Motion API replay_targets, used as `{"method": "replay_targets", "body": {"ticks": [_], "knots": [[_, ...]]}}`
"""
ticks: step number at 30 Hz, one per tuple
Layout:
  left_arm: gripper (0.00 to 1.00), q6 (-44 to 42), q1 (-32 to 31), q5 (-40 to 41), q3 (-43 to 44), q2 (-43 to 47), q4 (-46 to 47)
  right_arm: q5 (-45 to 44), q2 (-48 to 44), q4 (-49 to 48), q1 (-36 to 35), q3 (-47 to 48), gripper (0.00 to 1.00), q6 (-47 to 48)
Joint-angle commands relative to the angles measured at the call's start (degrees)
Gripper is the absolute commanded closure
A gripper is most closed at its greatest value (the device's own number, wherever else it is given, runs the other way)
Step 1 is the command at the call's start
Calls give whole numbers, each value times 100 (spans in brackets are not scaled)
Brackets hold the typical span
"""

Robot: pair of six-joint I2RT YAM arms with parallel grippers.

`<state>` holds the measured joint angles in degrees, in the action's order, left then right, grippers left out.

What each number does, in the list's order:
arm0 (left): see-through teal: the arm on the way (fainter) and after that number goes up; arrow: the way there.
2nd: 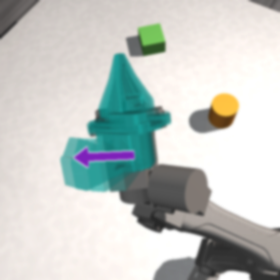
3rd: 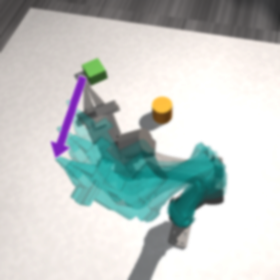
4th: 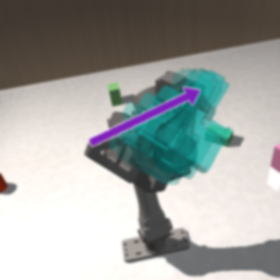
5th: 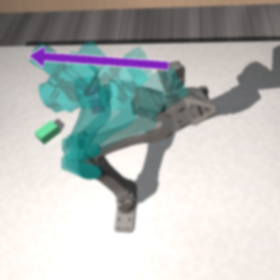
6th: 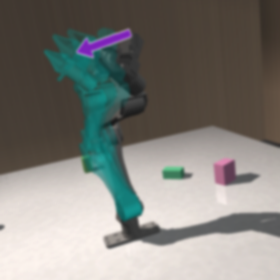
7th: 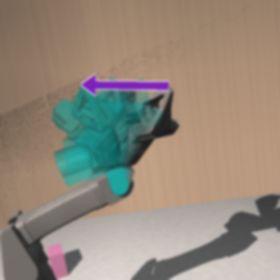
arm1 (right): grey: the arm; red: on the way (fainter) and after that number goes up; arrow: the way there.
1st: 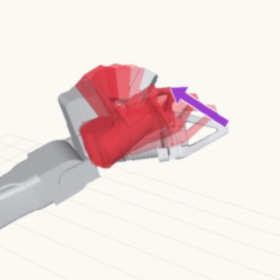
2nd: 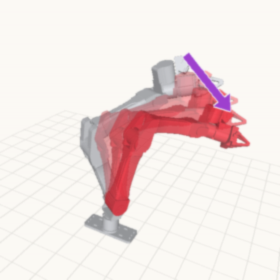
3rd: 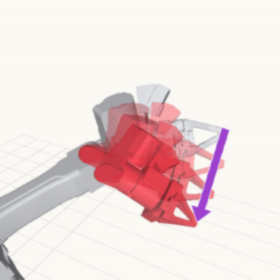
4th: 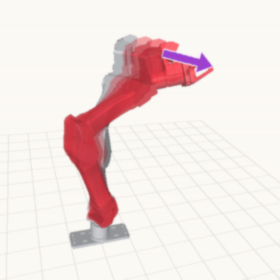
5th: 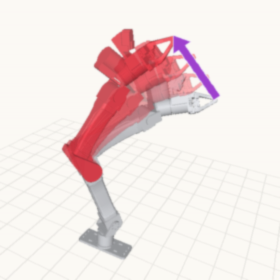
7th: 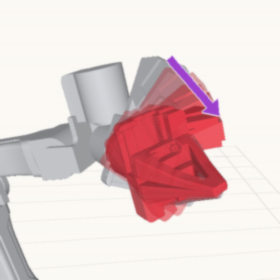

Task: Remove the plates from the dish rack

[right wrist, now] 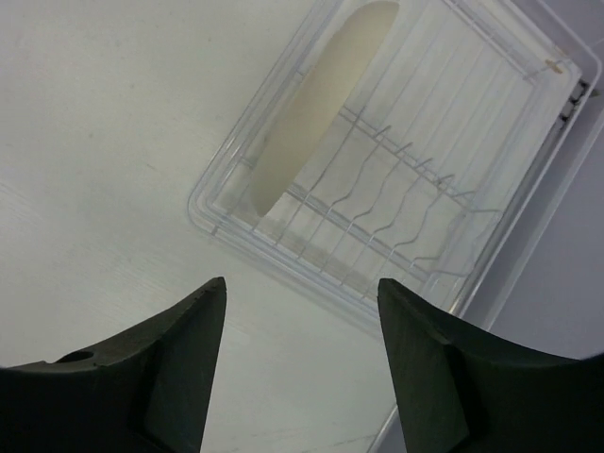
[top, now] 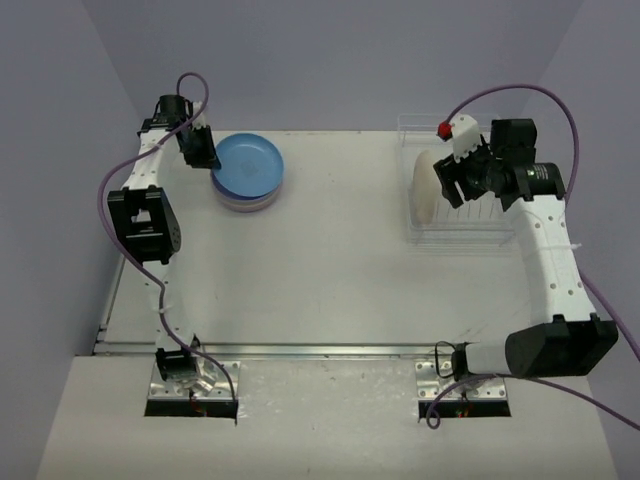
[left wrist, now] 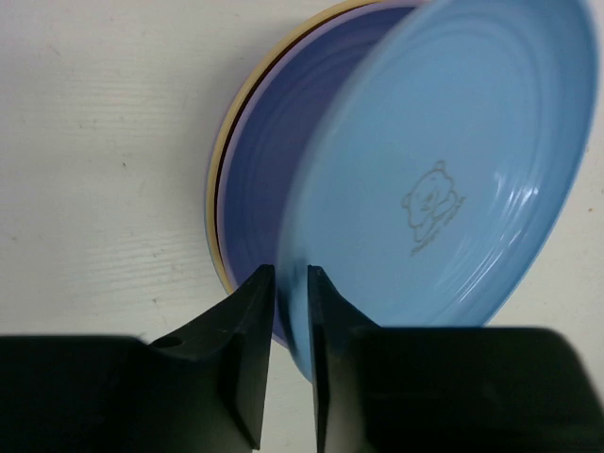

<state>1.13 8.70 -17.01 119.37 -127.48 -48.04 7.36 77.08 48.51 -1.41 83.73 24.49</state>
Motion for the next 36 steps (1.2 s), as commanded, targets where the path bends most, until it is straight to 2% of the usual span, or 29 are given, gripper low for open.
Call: {"method": "replay_targets", "body": {"ticks": [1,6,8,13,19,26,30,36], "knots": [[59,47,80,92,106,126,103,1446,404,478,666,552,29,-684],[0,-10,88,78,-83,644,159,1929,814,724,1003,1007,9,-1019],[0,-44,88,112,-126,1012,236,2099,1041,776,1145,1175,3,-1192],[0,-323,36,258,-519,2024,511,2698,1600,1011,1389,1611,5,-1601],[0,-736,-132,252,-1375,3160,648,3242,2307,1152,1398,2102,15,-1941],[0,-835,-259,166,-2330,4138,826,3780,3294,1322,1389,2792,38,-2220],[0,-825,-389,206,-2807,4434,917,3808,3557,1193,1370,2823,44,-2283],[0,-806,-532,75,-2865,4396,831,3898,3836,1080,1271,2771,47,-2272]]}}
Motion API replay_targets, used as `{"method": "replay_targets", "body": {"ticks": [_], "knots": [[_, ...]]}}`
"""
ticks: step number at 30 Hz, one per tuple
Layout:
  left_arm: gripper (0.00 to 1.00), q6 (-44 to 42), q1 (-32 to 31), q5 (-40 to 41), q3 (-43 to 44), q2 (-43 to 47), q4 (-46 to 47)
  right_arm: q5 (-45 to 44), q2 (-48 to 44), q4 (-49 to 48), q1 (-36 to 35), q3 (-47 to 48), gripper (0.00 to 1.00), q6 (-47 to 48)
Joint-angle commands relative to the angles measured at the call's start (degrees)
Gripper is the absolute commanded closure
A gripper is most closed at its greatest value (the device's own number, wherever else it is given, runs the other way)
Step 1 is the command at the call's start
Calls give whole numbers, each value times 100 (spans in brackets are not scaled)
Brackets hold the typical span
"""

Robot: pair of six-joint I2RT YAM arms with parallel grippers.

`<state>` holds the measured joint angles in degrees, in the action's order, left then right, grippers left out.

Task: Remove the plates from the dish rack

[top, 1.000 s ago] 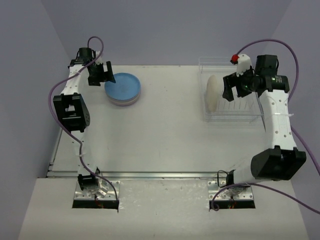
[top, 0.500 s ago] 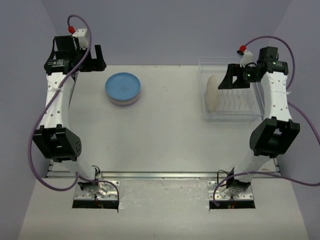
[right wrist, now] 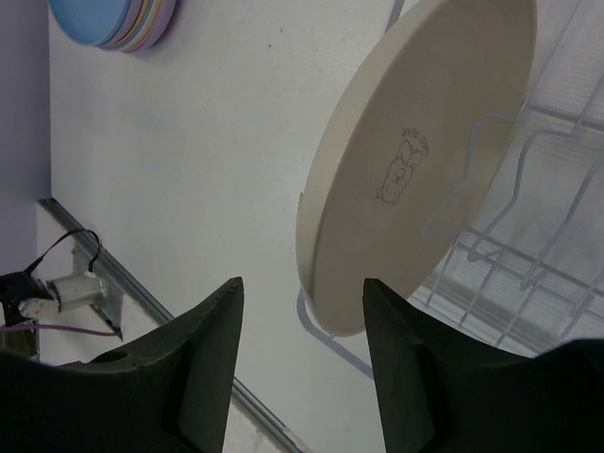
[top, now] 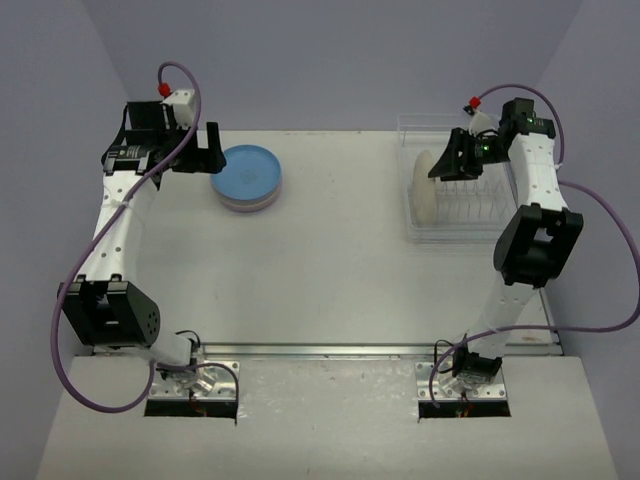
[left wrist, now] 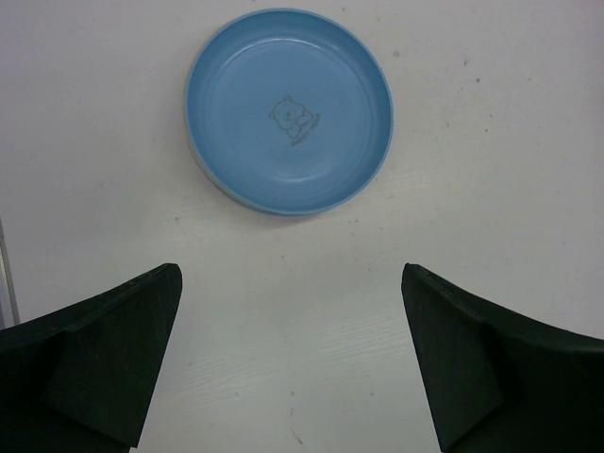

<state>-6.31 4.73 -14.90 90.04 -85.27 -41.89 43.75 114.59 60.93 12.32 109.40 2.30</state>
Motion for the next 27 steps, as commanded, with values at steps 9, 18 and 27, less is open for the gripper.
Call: {"method": "replay_targets", "body": {"ticks": [9,18,27], "knots": [[0,39,-200,-171,40,109,216,614,386,-130,-134,243,71,-55],[0,139,-205,-279,82,51,149,1318,580,279,4,527,94,-124],[0,129,-201,-258,6,100,152,1757,447,609,258,710,100,8]]}}
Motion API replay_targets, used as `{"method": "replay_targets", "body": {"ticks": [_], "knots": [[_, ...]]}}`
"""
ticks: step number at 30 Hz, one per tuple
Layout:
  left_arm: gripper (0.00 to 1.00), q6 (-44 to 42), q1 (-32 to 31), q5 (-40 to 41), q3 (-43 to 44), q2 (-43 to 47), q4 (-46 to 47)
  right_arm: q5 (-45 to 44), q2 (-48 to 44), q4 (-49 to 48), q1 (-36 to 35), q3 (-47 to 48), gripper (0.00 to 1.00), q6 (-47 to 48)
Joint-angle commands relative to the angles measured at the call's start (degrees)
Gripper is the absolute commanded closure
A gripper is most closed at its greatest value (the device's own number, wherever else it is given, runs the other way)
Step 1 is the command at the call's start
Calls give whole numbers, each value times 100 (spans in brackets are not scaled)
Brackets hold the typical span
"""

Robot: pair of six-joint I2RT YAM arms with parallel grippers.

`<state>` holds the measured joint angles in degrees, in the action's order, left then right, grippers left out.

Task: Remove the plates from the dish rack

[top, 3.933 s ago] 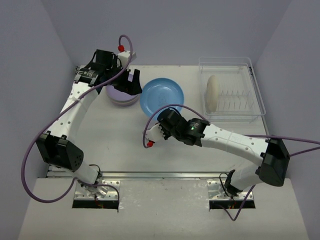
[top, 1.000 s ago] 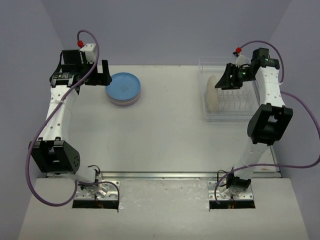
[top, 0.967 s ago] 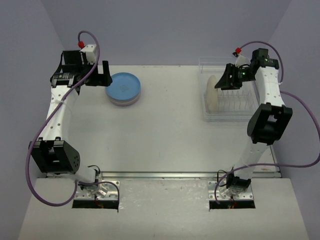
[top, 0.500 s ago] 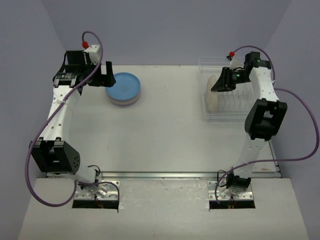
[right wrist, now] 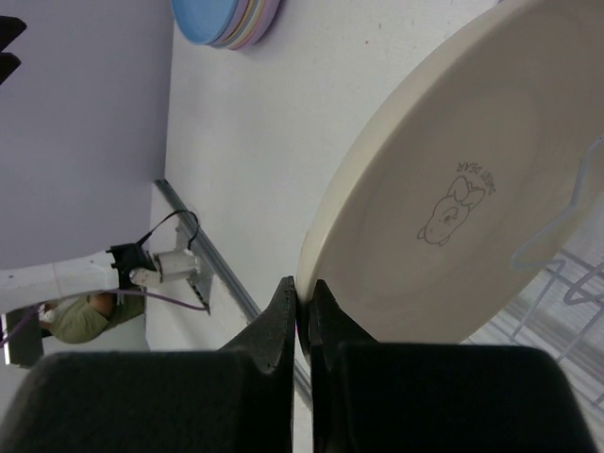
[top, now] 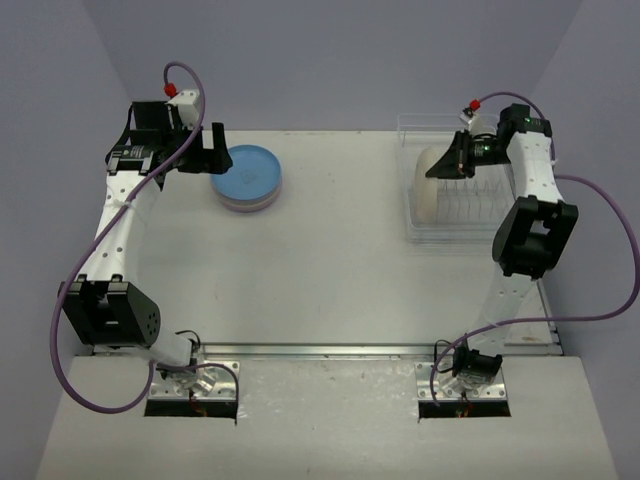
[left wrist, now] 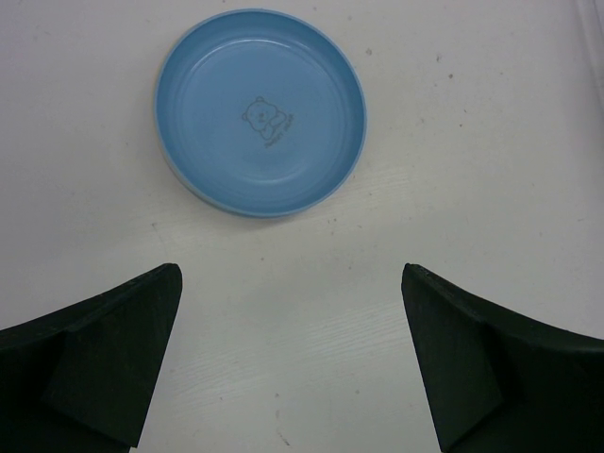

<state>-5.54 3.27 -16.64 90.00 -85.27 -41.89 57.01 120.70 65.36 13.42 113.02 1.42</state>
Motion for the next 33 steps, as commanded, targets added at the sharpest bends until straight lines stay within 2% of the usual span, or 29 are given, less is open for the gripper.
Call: {"method": "replay_targets", "body": {"ticks": [1,10,17,24,27,29,30,33], "knots": [[0,60,-54,-85,9,106,155,500,-192,177,167,360,100,95],[0,53,-63,-87,82,108,100,693,-523,646,453,686,100,456],[0,94,-63,-125,137,86,72,423,-784,1055,458,1240,100,939],[0,194,-63,-290,296,40,11,-114,-1163,1365,308,1838,100,1814],[0,229,-66,-371,386,20,-18,-365,-1667,1374,29,1592,100,2507],[0,260,-63,-438,466,-4,-60,-1260,-2293,1086,-741,853,100,3143],[0,264,-70,-473,488,-14,-72,-1374,-2586,1049,-1053,758,100,3358],[0,305,-112,-670,599,-24,-156,-3098,-3707,-160,-2318,-938,100,4095]]}}
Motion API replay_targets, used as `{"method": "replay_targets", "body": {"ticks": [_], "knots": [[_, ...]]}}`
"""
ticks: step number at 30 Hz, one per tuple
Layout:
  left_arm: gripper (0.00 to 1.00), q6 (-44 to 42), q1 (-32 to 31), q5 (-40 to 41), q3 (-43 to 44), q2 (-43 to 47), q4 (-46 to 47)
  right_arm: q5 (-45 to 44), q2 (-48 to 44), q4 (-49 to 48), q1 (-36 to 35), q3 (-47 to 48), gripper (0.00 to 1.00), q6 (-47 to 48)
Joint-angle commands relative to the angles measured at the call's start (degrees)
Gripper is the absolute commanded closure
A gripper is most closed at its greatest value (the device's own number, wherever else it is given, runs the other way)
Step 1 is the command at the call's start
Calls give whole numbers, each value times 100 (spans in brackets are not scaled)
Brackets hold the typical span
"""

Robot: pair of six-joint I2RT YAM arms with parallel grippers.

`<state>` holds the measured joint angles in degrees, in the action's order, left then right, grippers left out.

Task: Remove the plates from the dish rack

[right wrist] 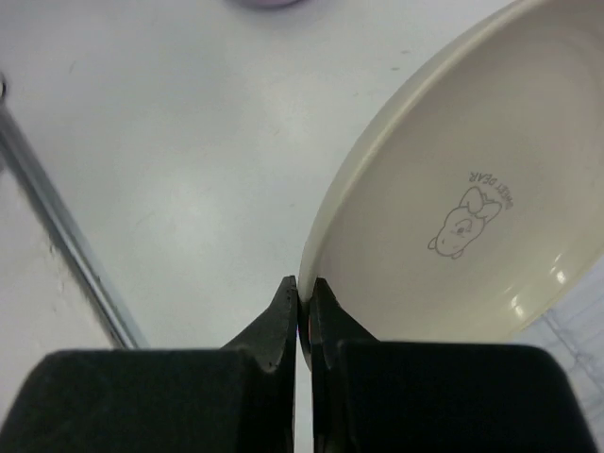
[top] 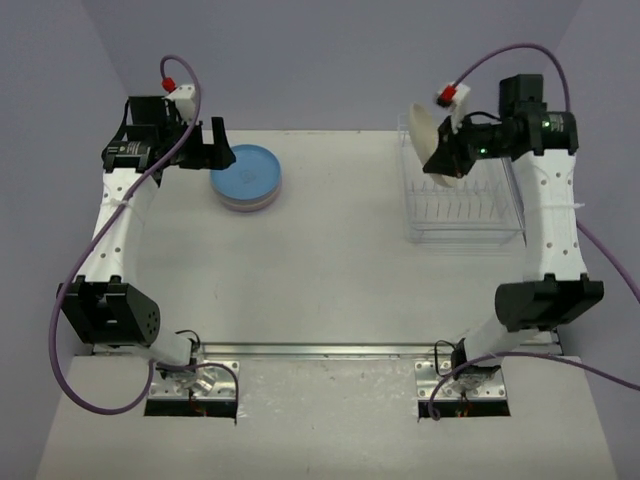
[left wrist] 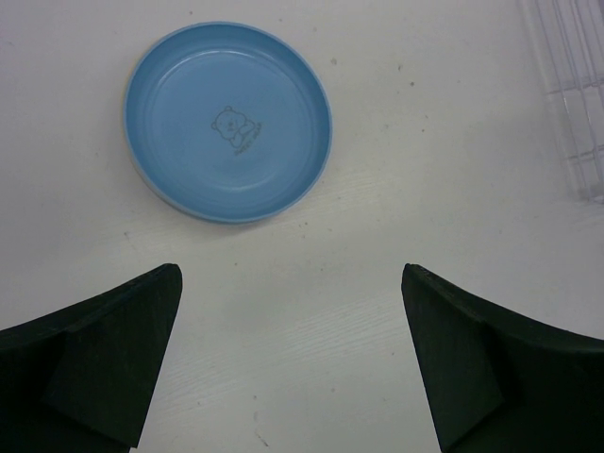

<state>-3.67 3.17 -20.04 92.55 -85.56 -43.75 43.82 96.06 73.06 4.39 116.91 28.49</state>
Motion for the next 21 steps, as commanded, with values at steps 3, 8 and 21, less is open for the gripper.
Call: {"method": "replay_targets", "body": {"ticks": [3,8,21], "knots": [[0,91,-218,-458,423,15,-23,-2970,-1870,-1615,-2449,-2263,100,1815],[0,-86,-704,-657,570,22,-246,-5146,-2639,-2897,-4196,-4246,100,3133],[25,-553,-1909,-558,739,-419,-924,-6696,-3403,-6047,-5832,-6921,100,5607]]}}
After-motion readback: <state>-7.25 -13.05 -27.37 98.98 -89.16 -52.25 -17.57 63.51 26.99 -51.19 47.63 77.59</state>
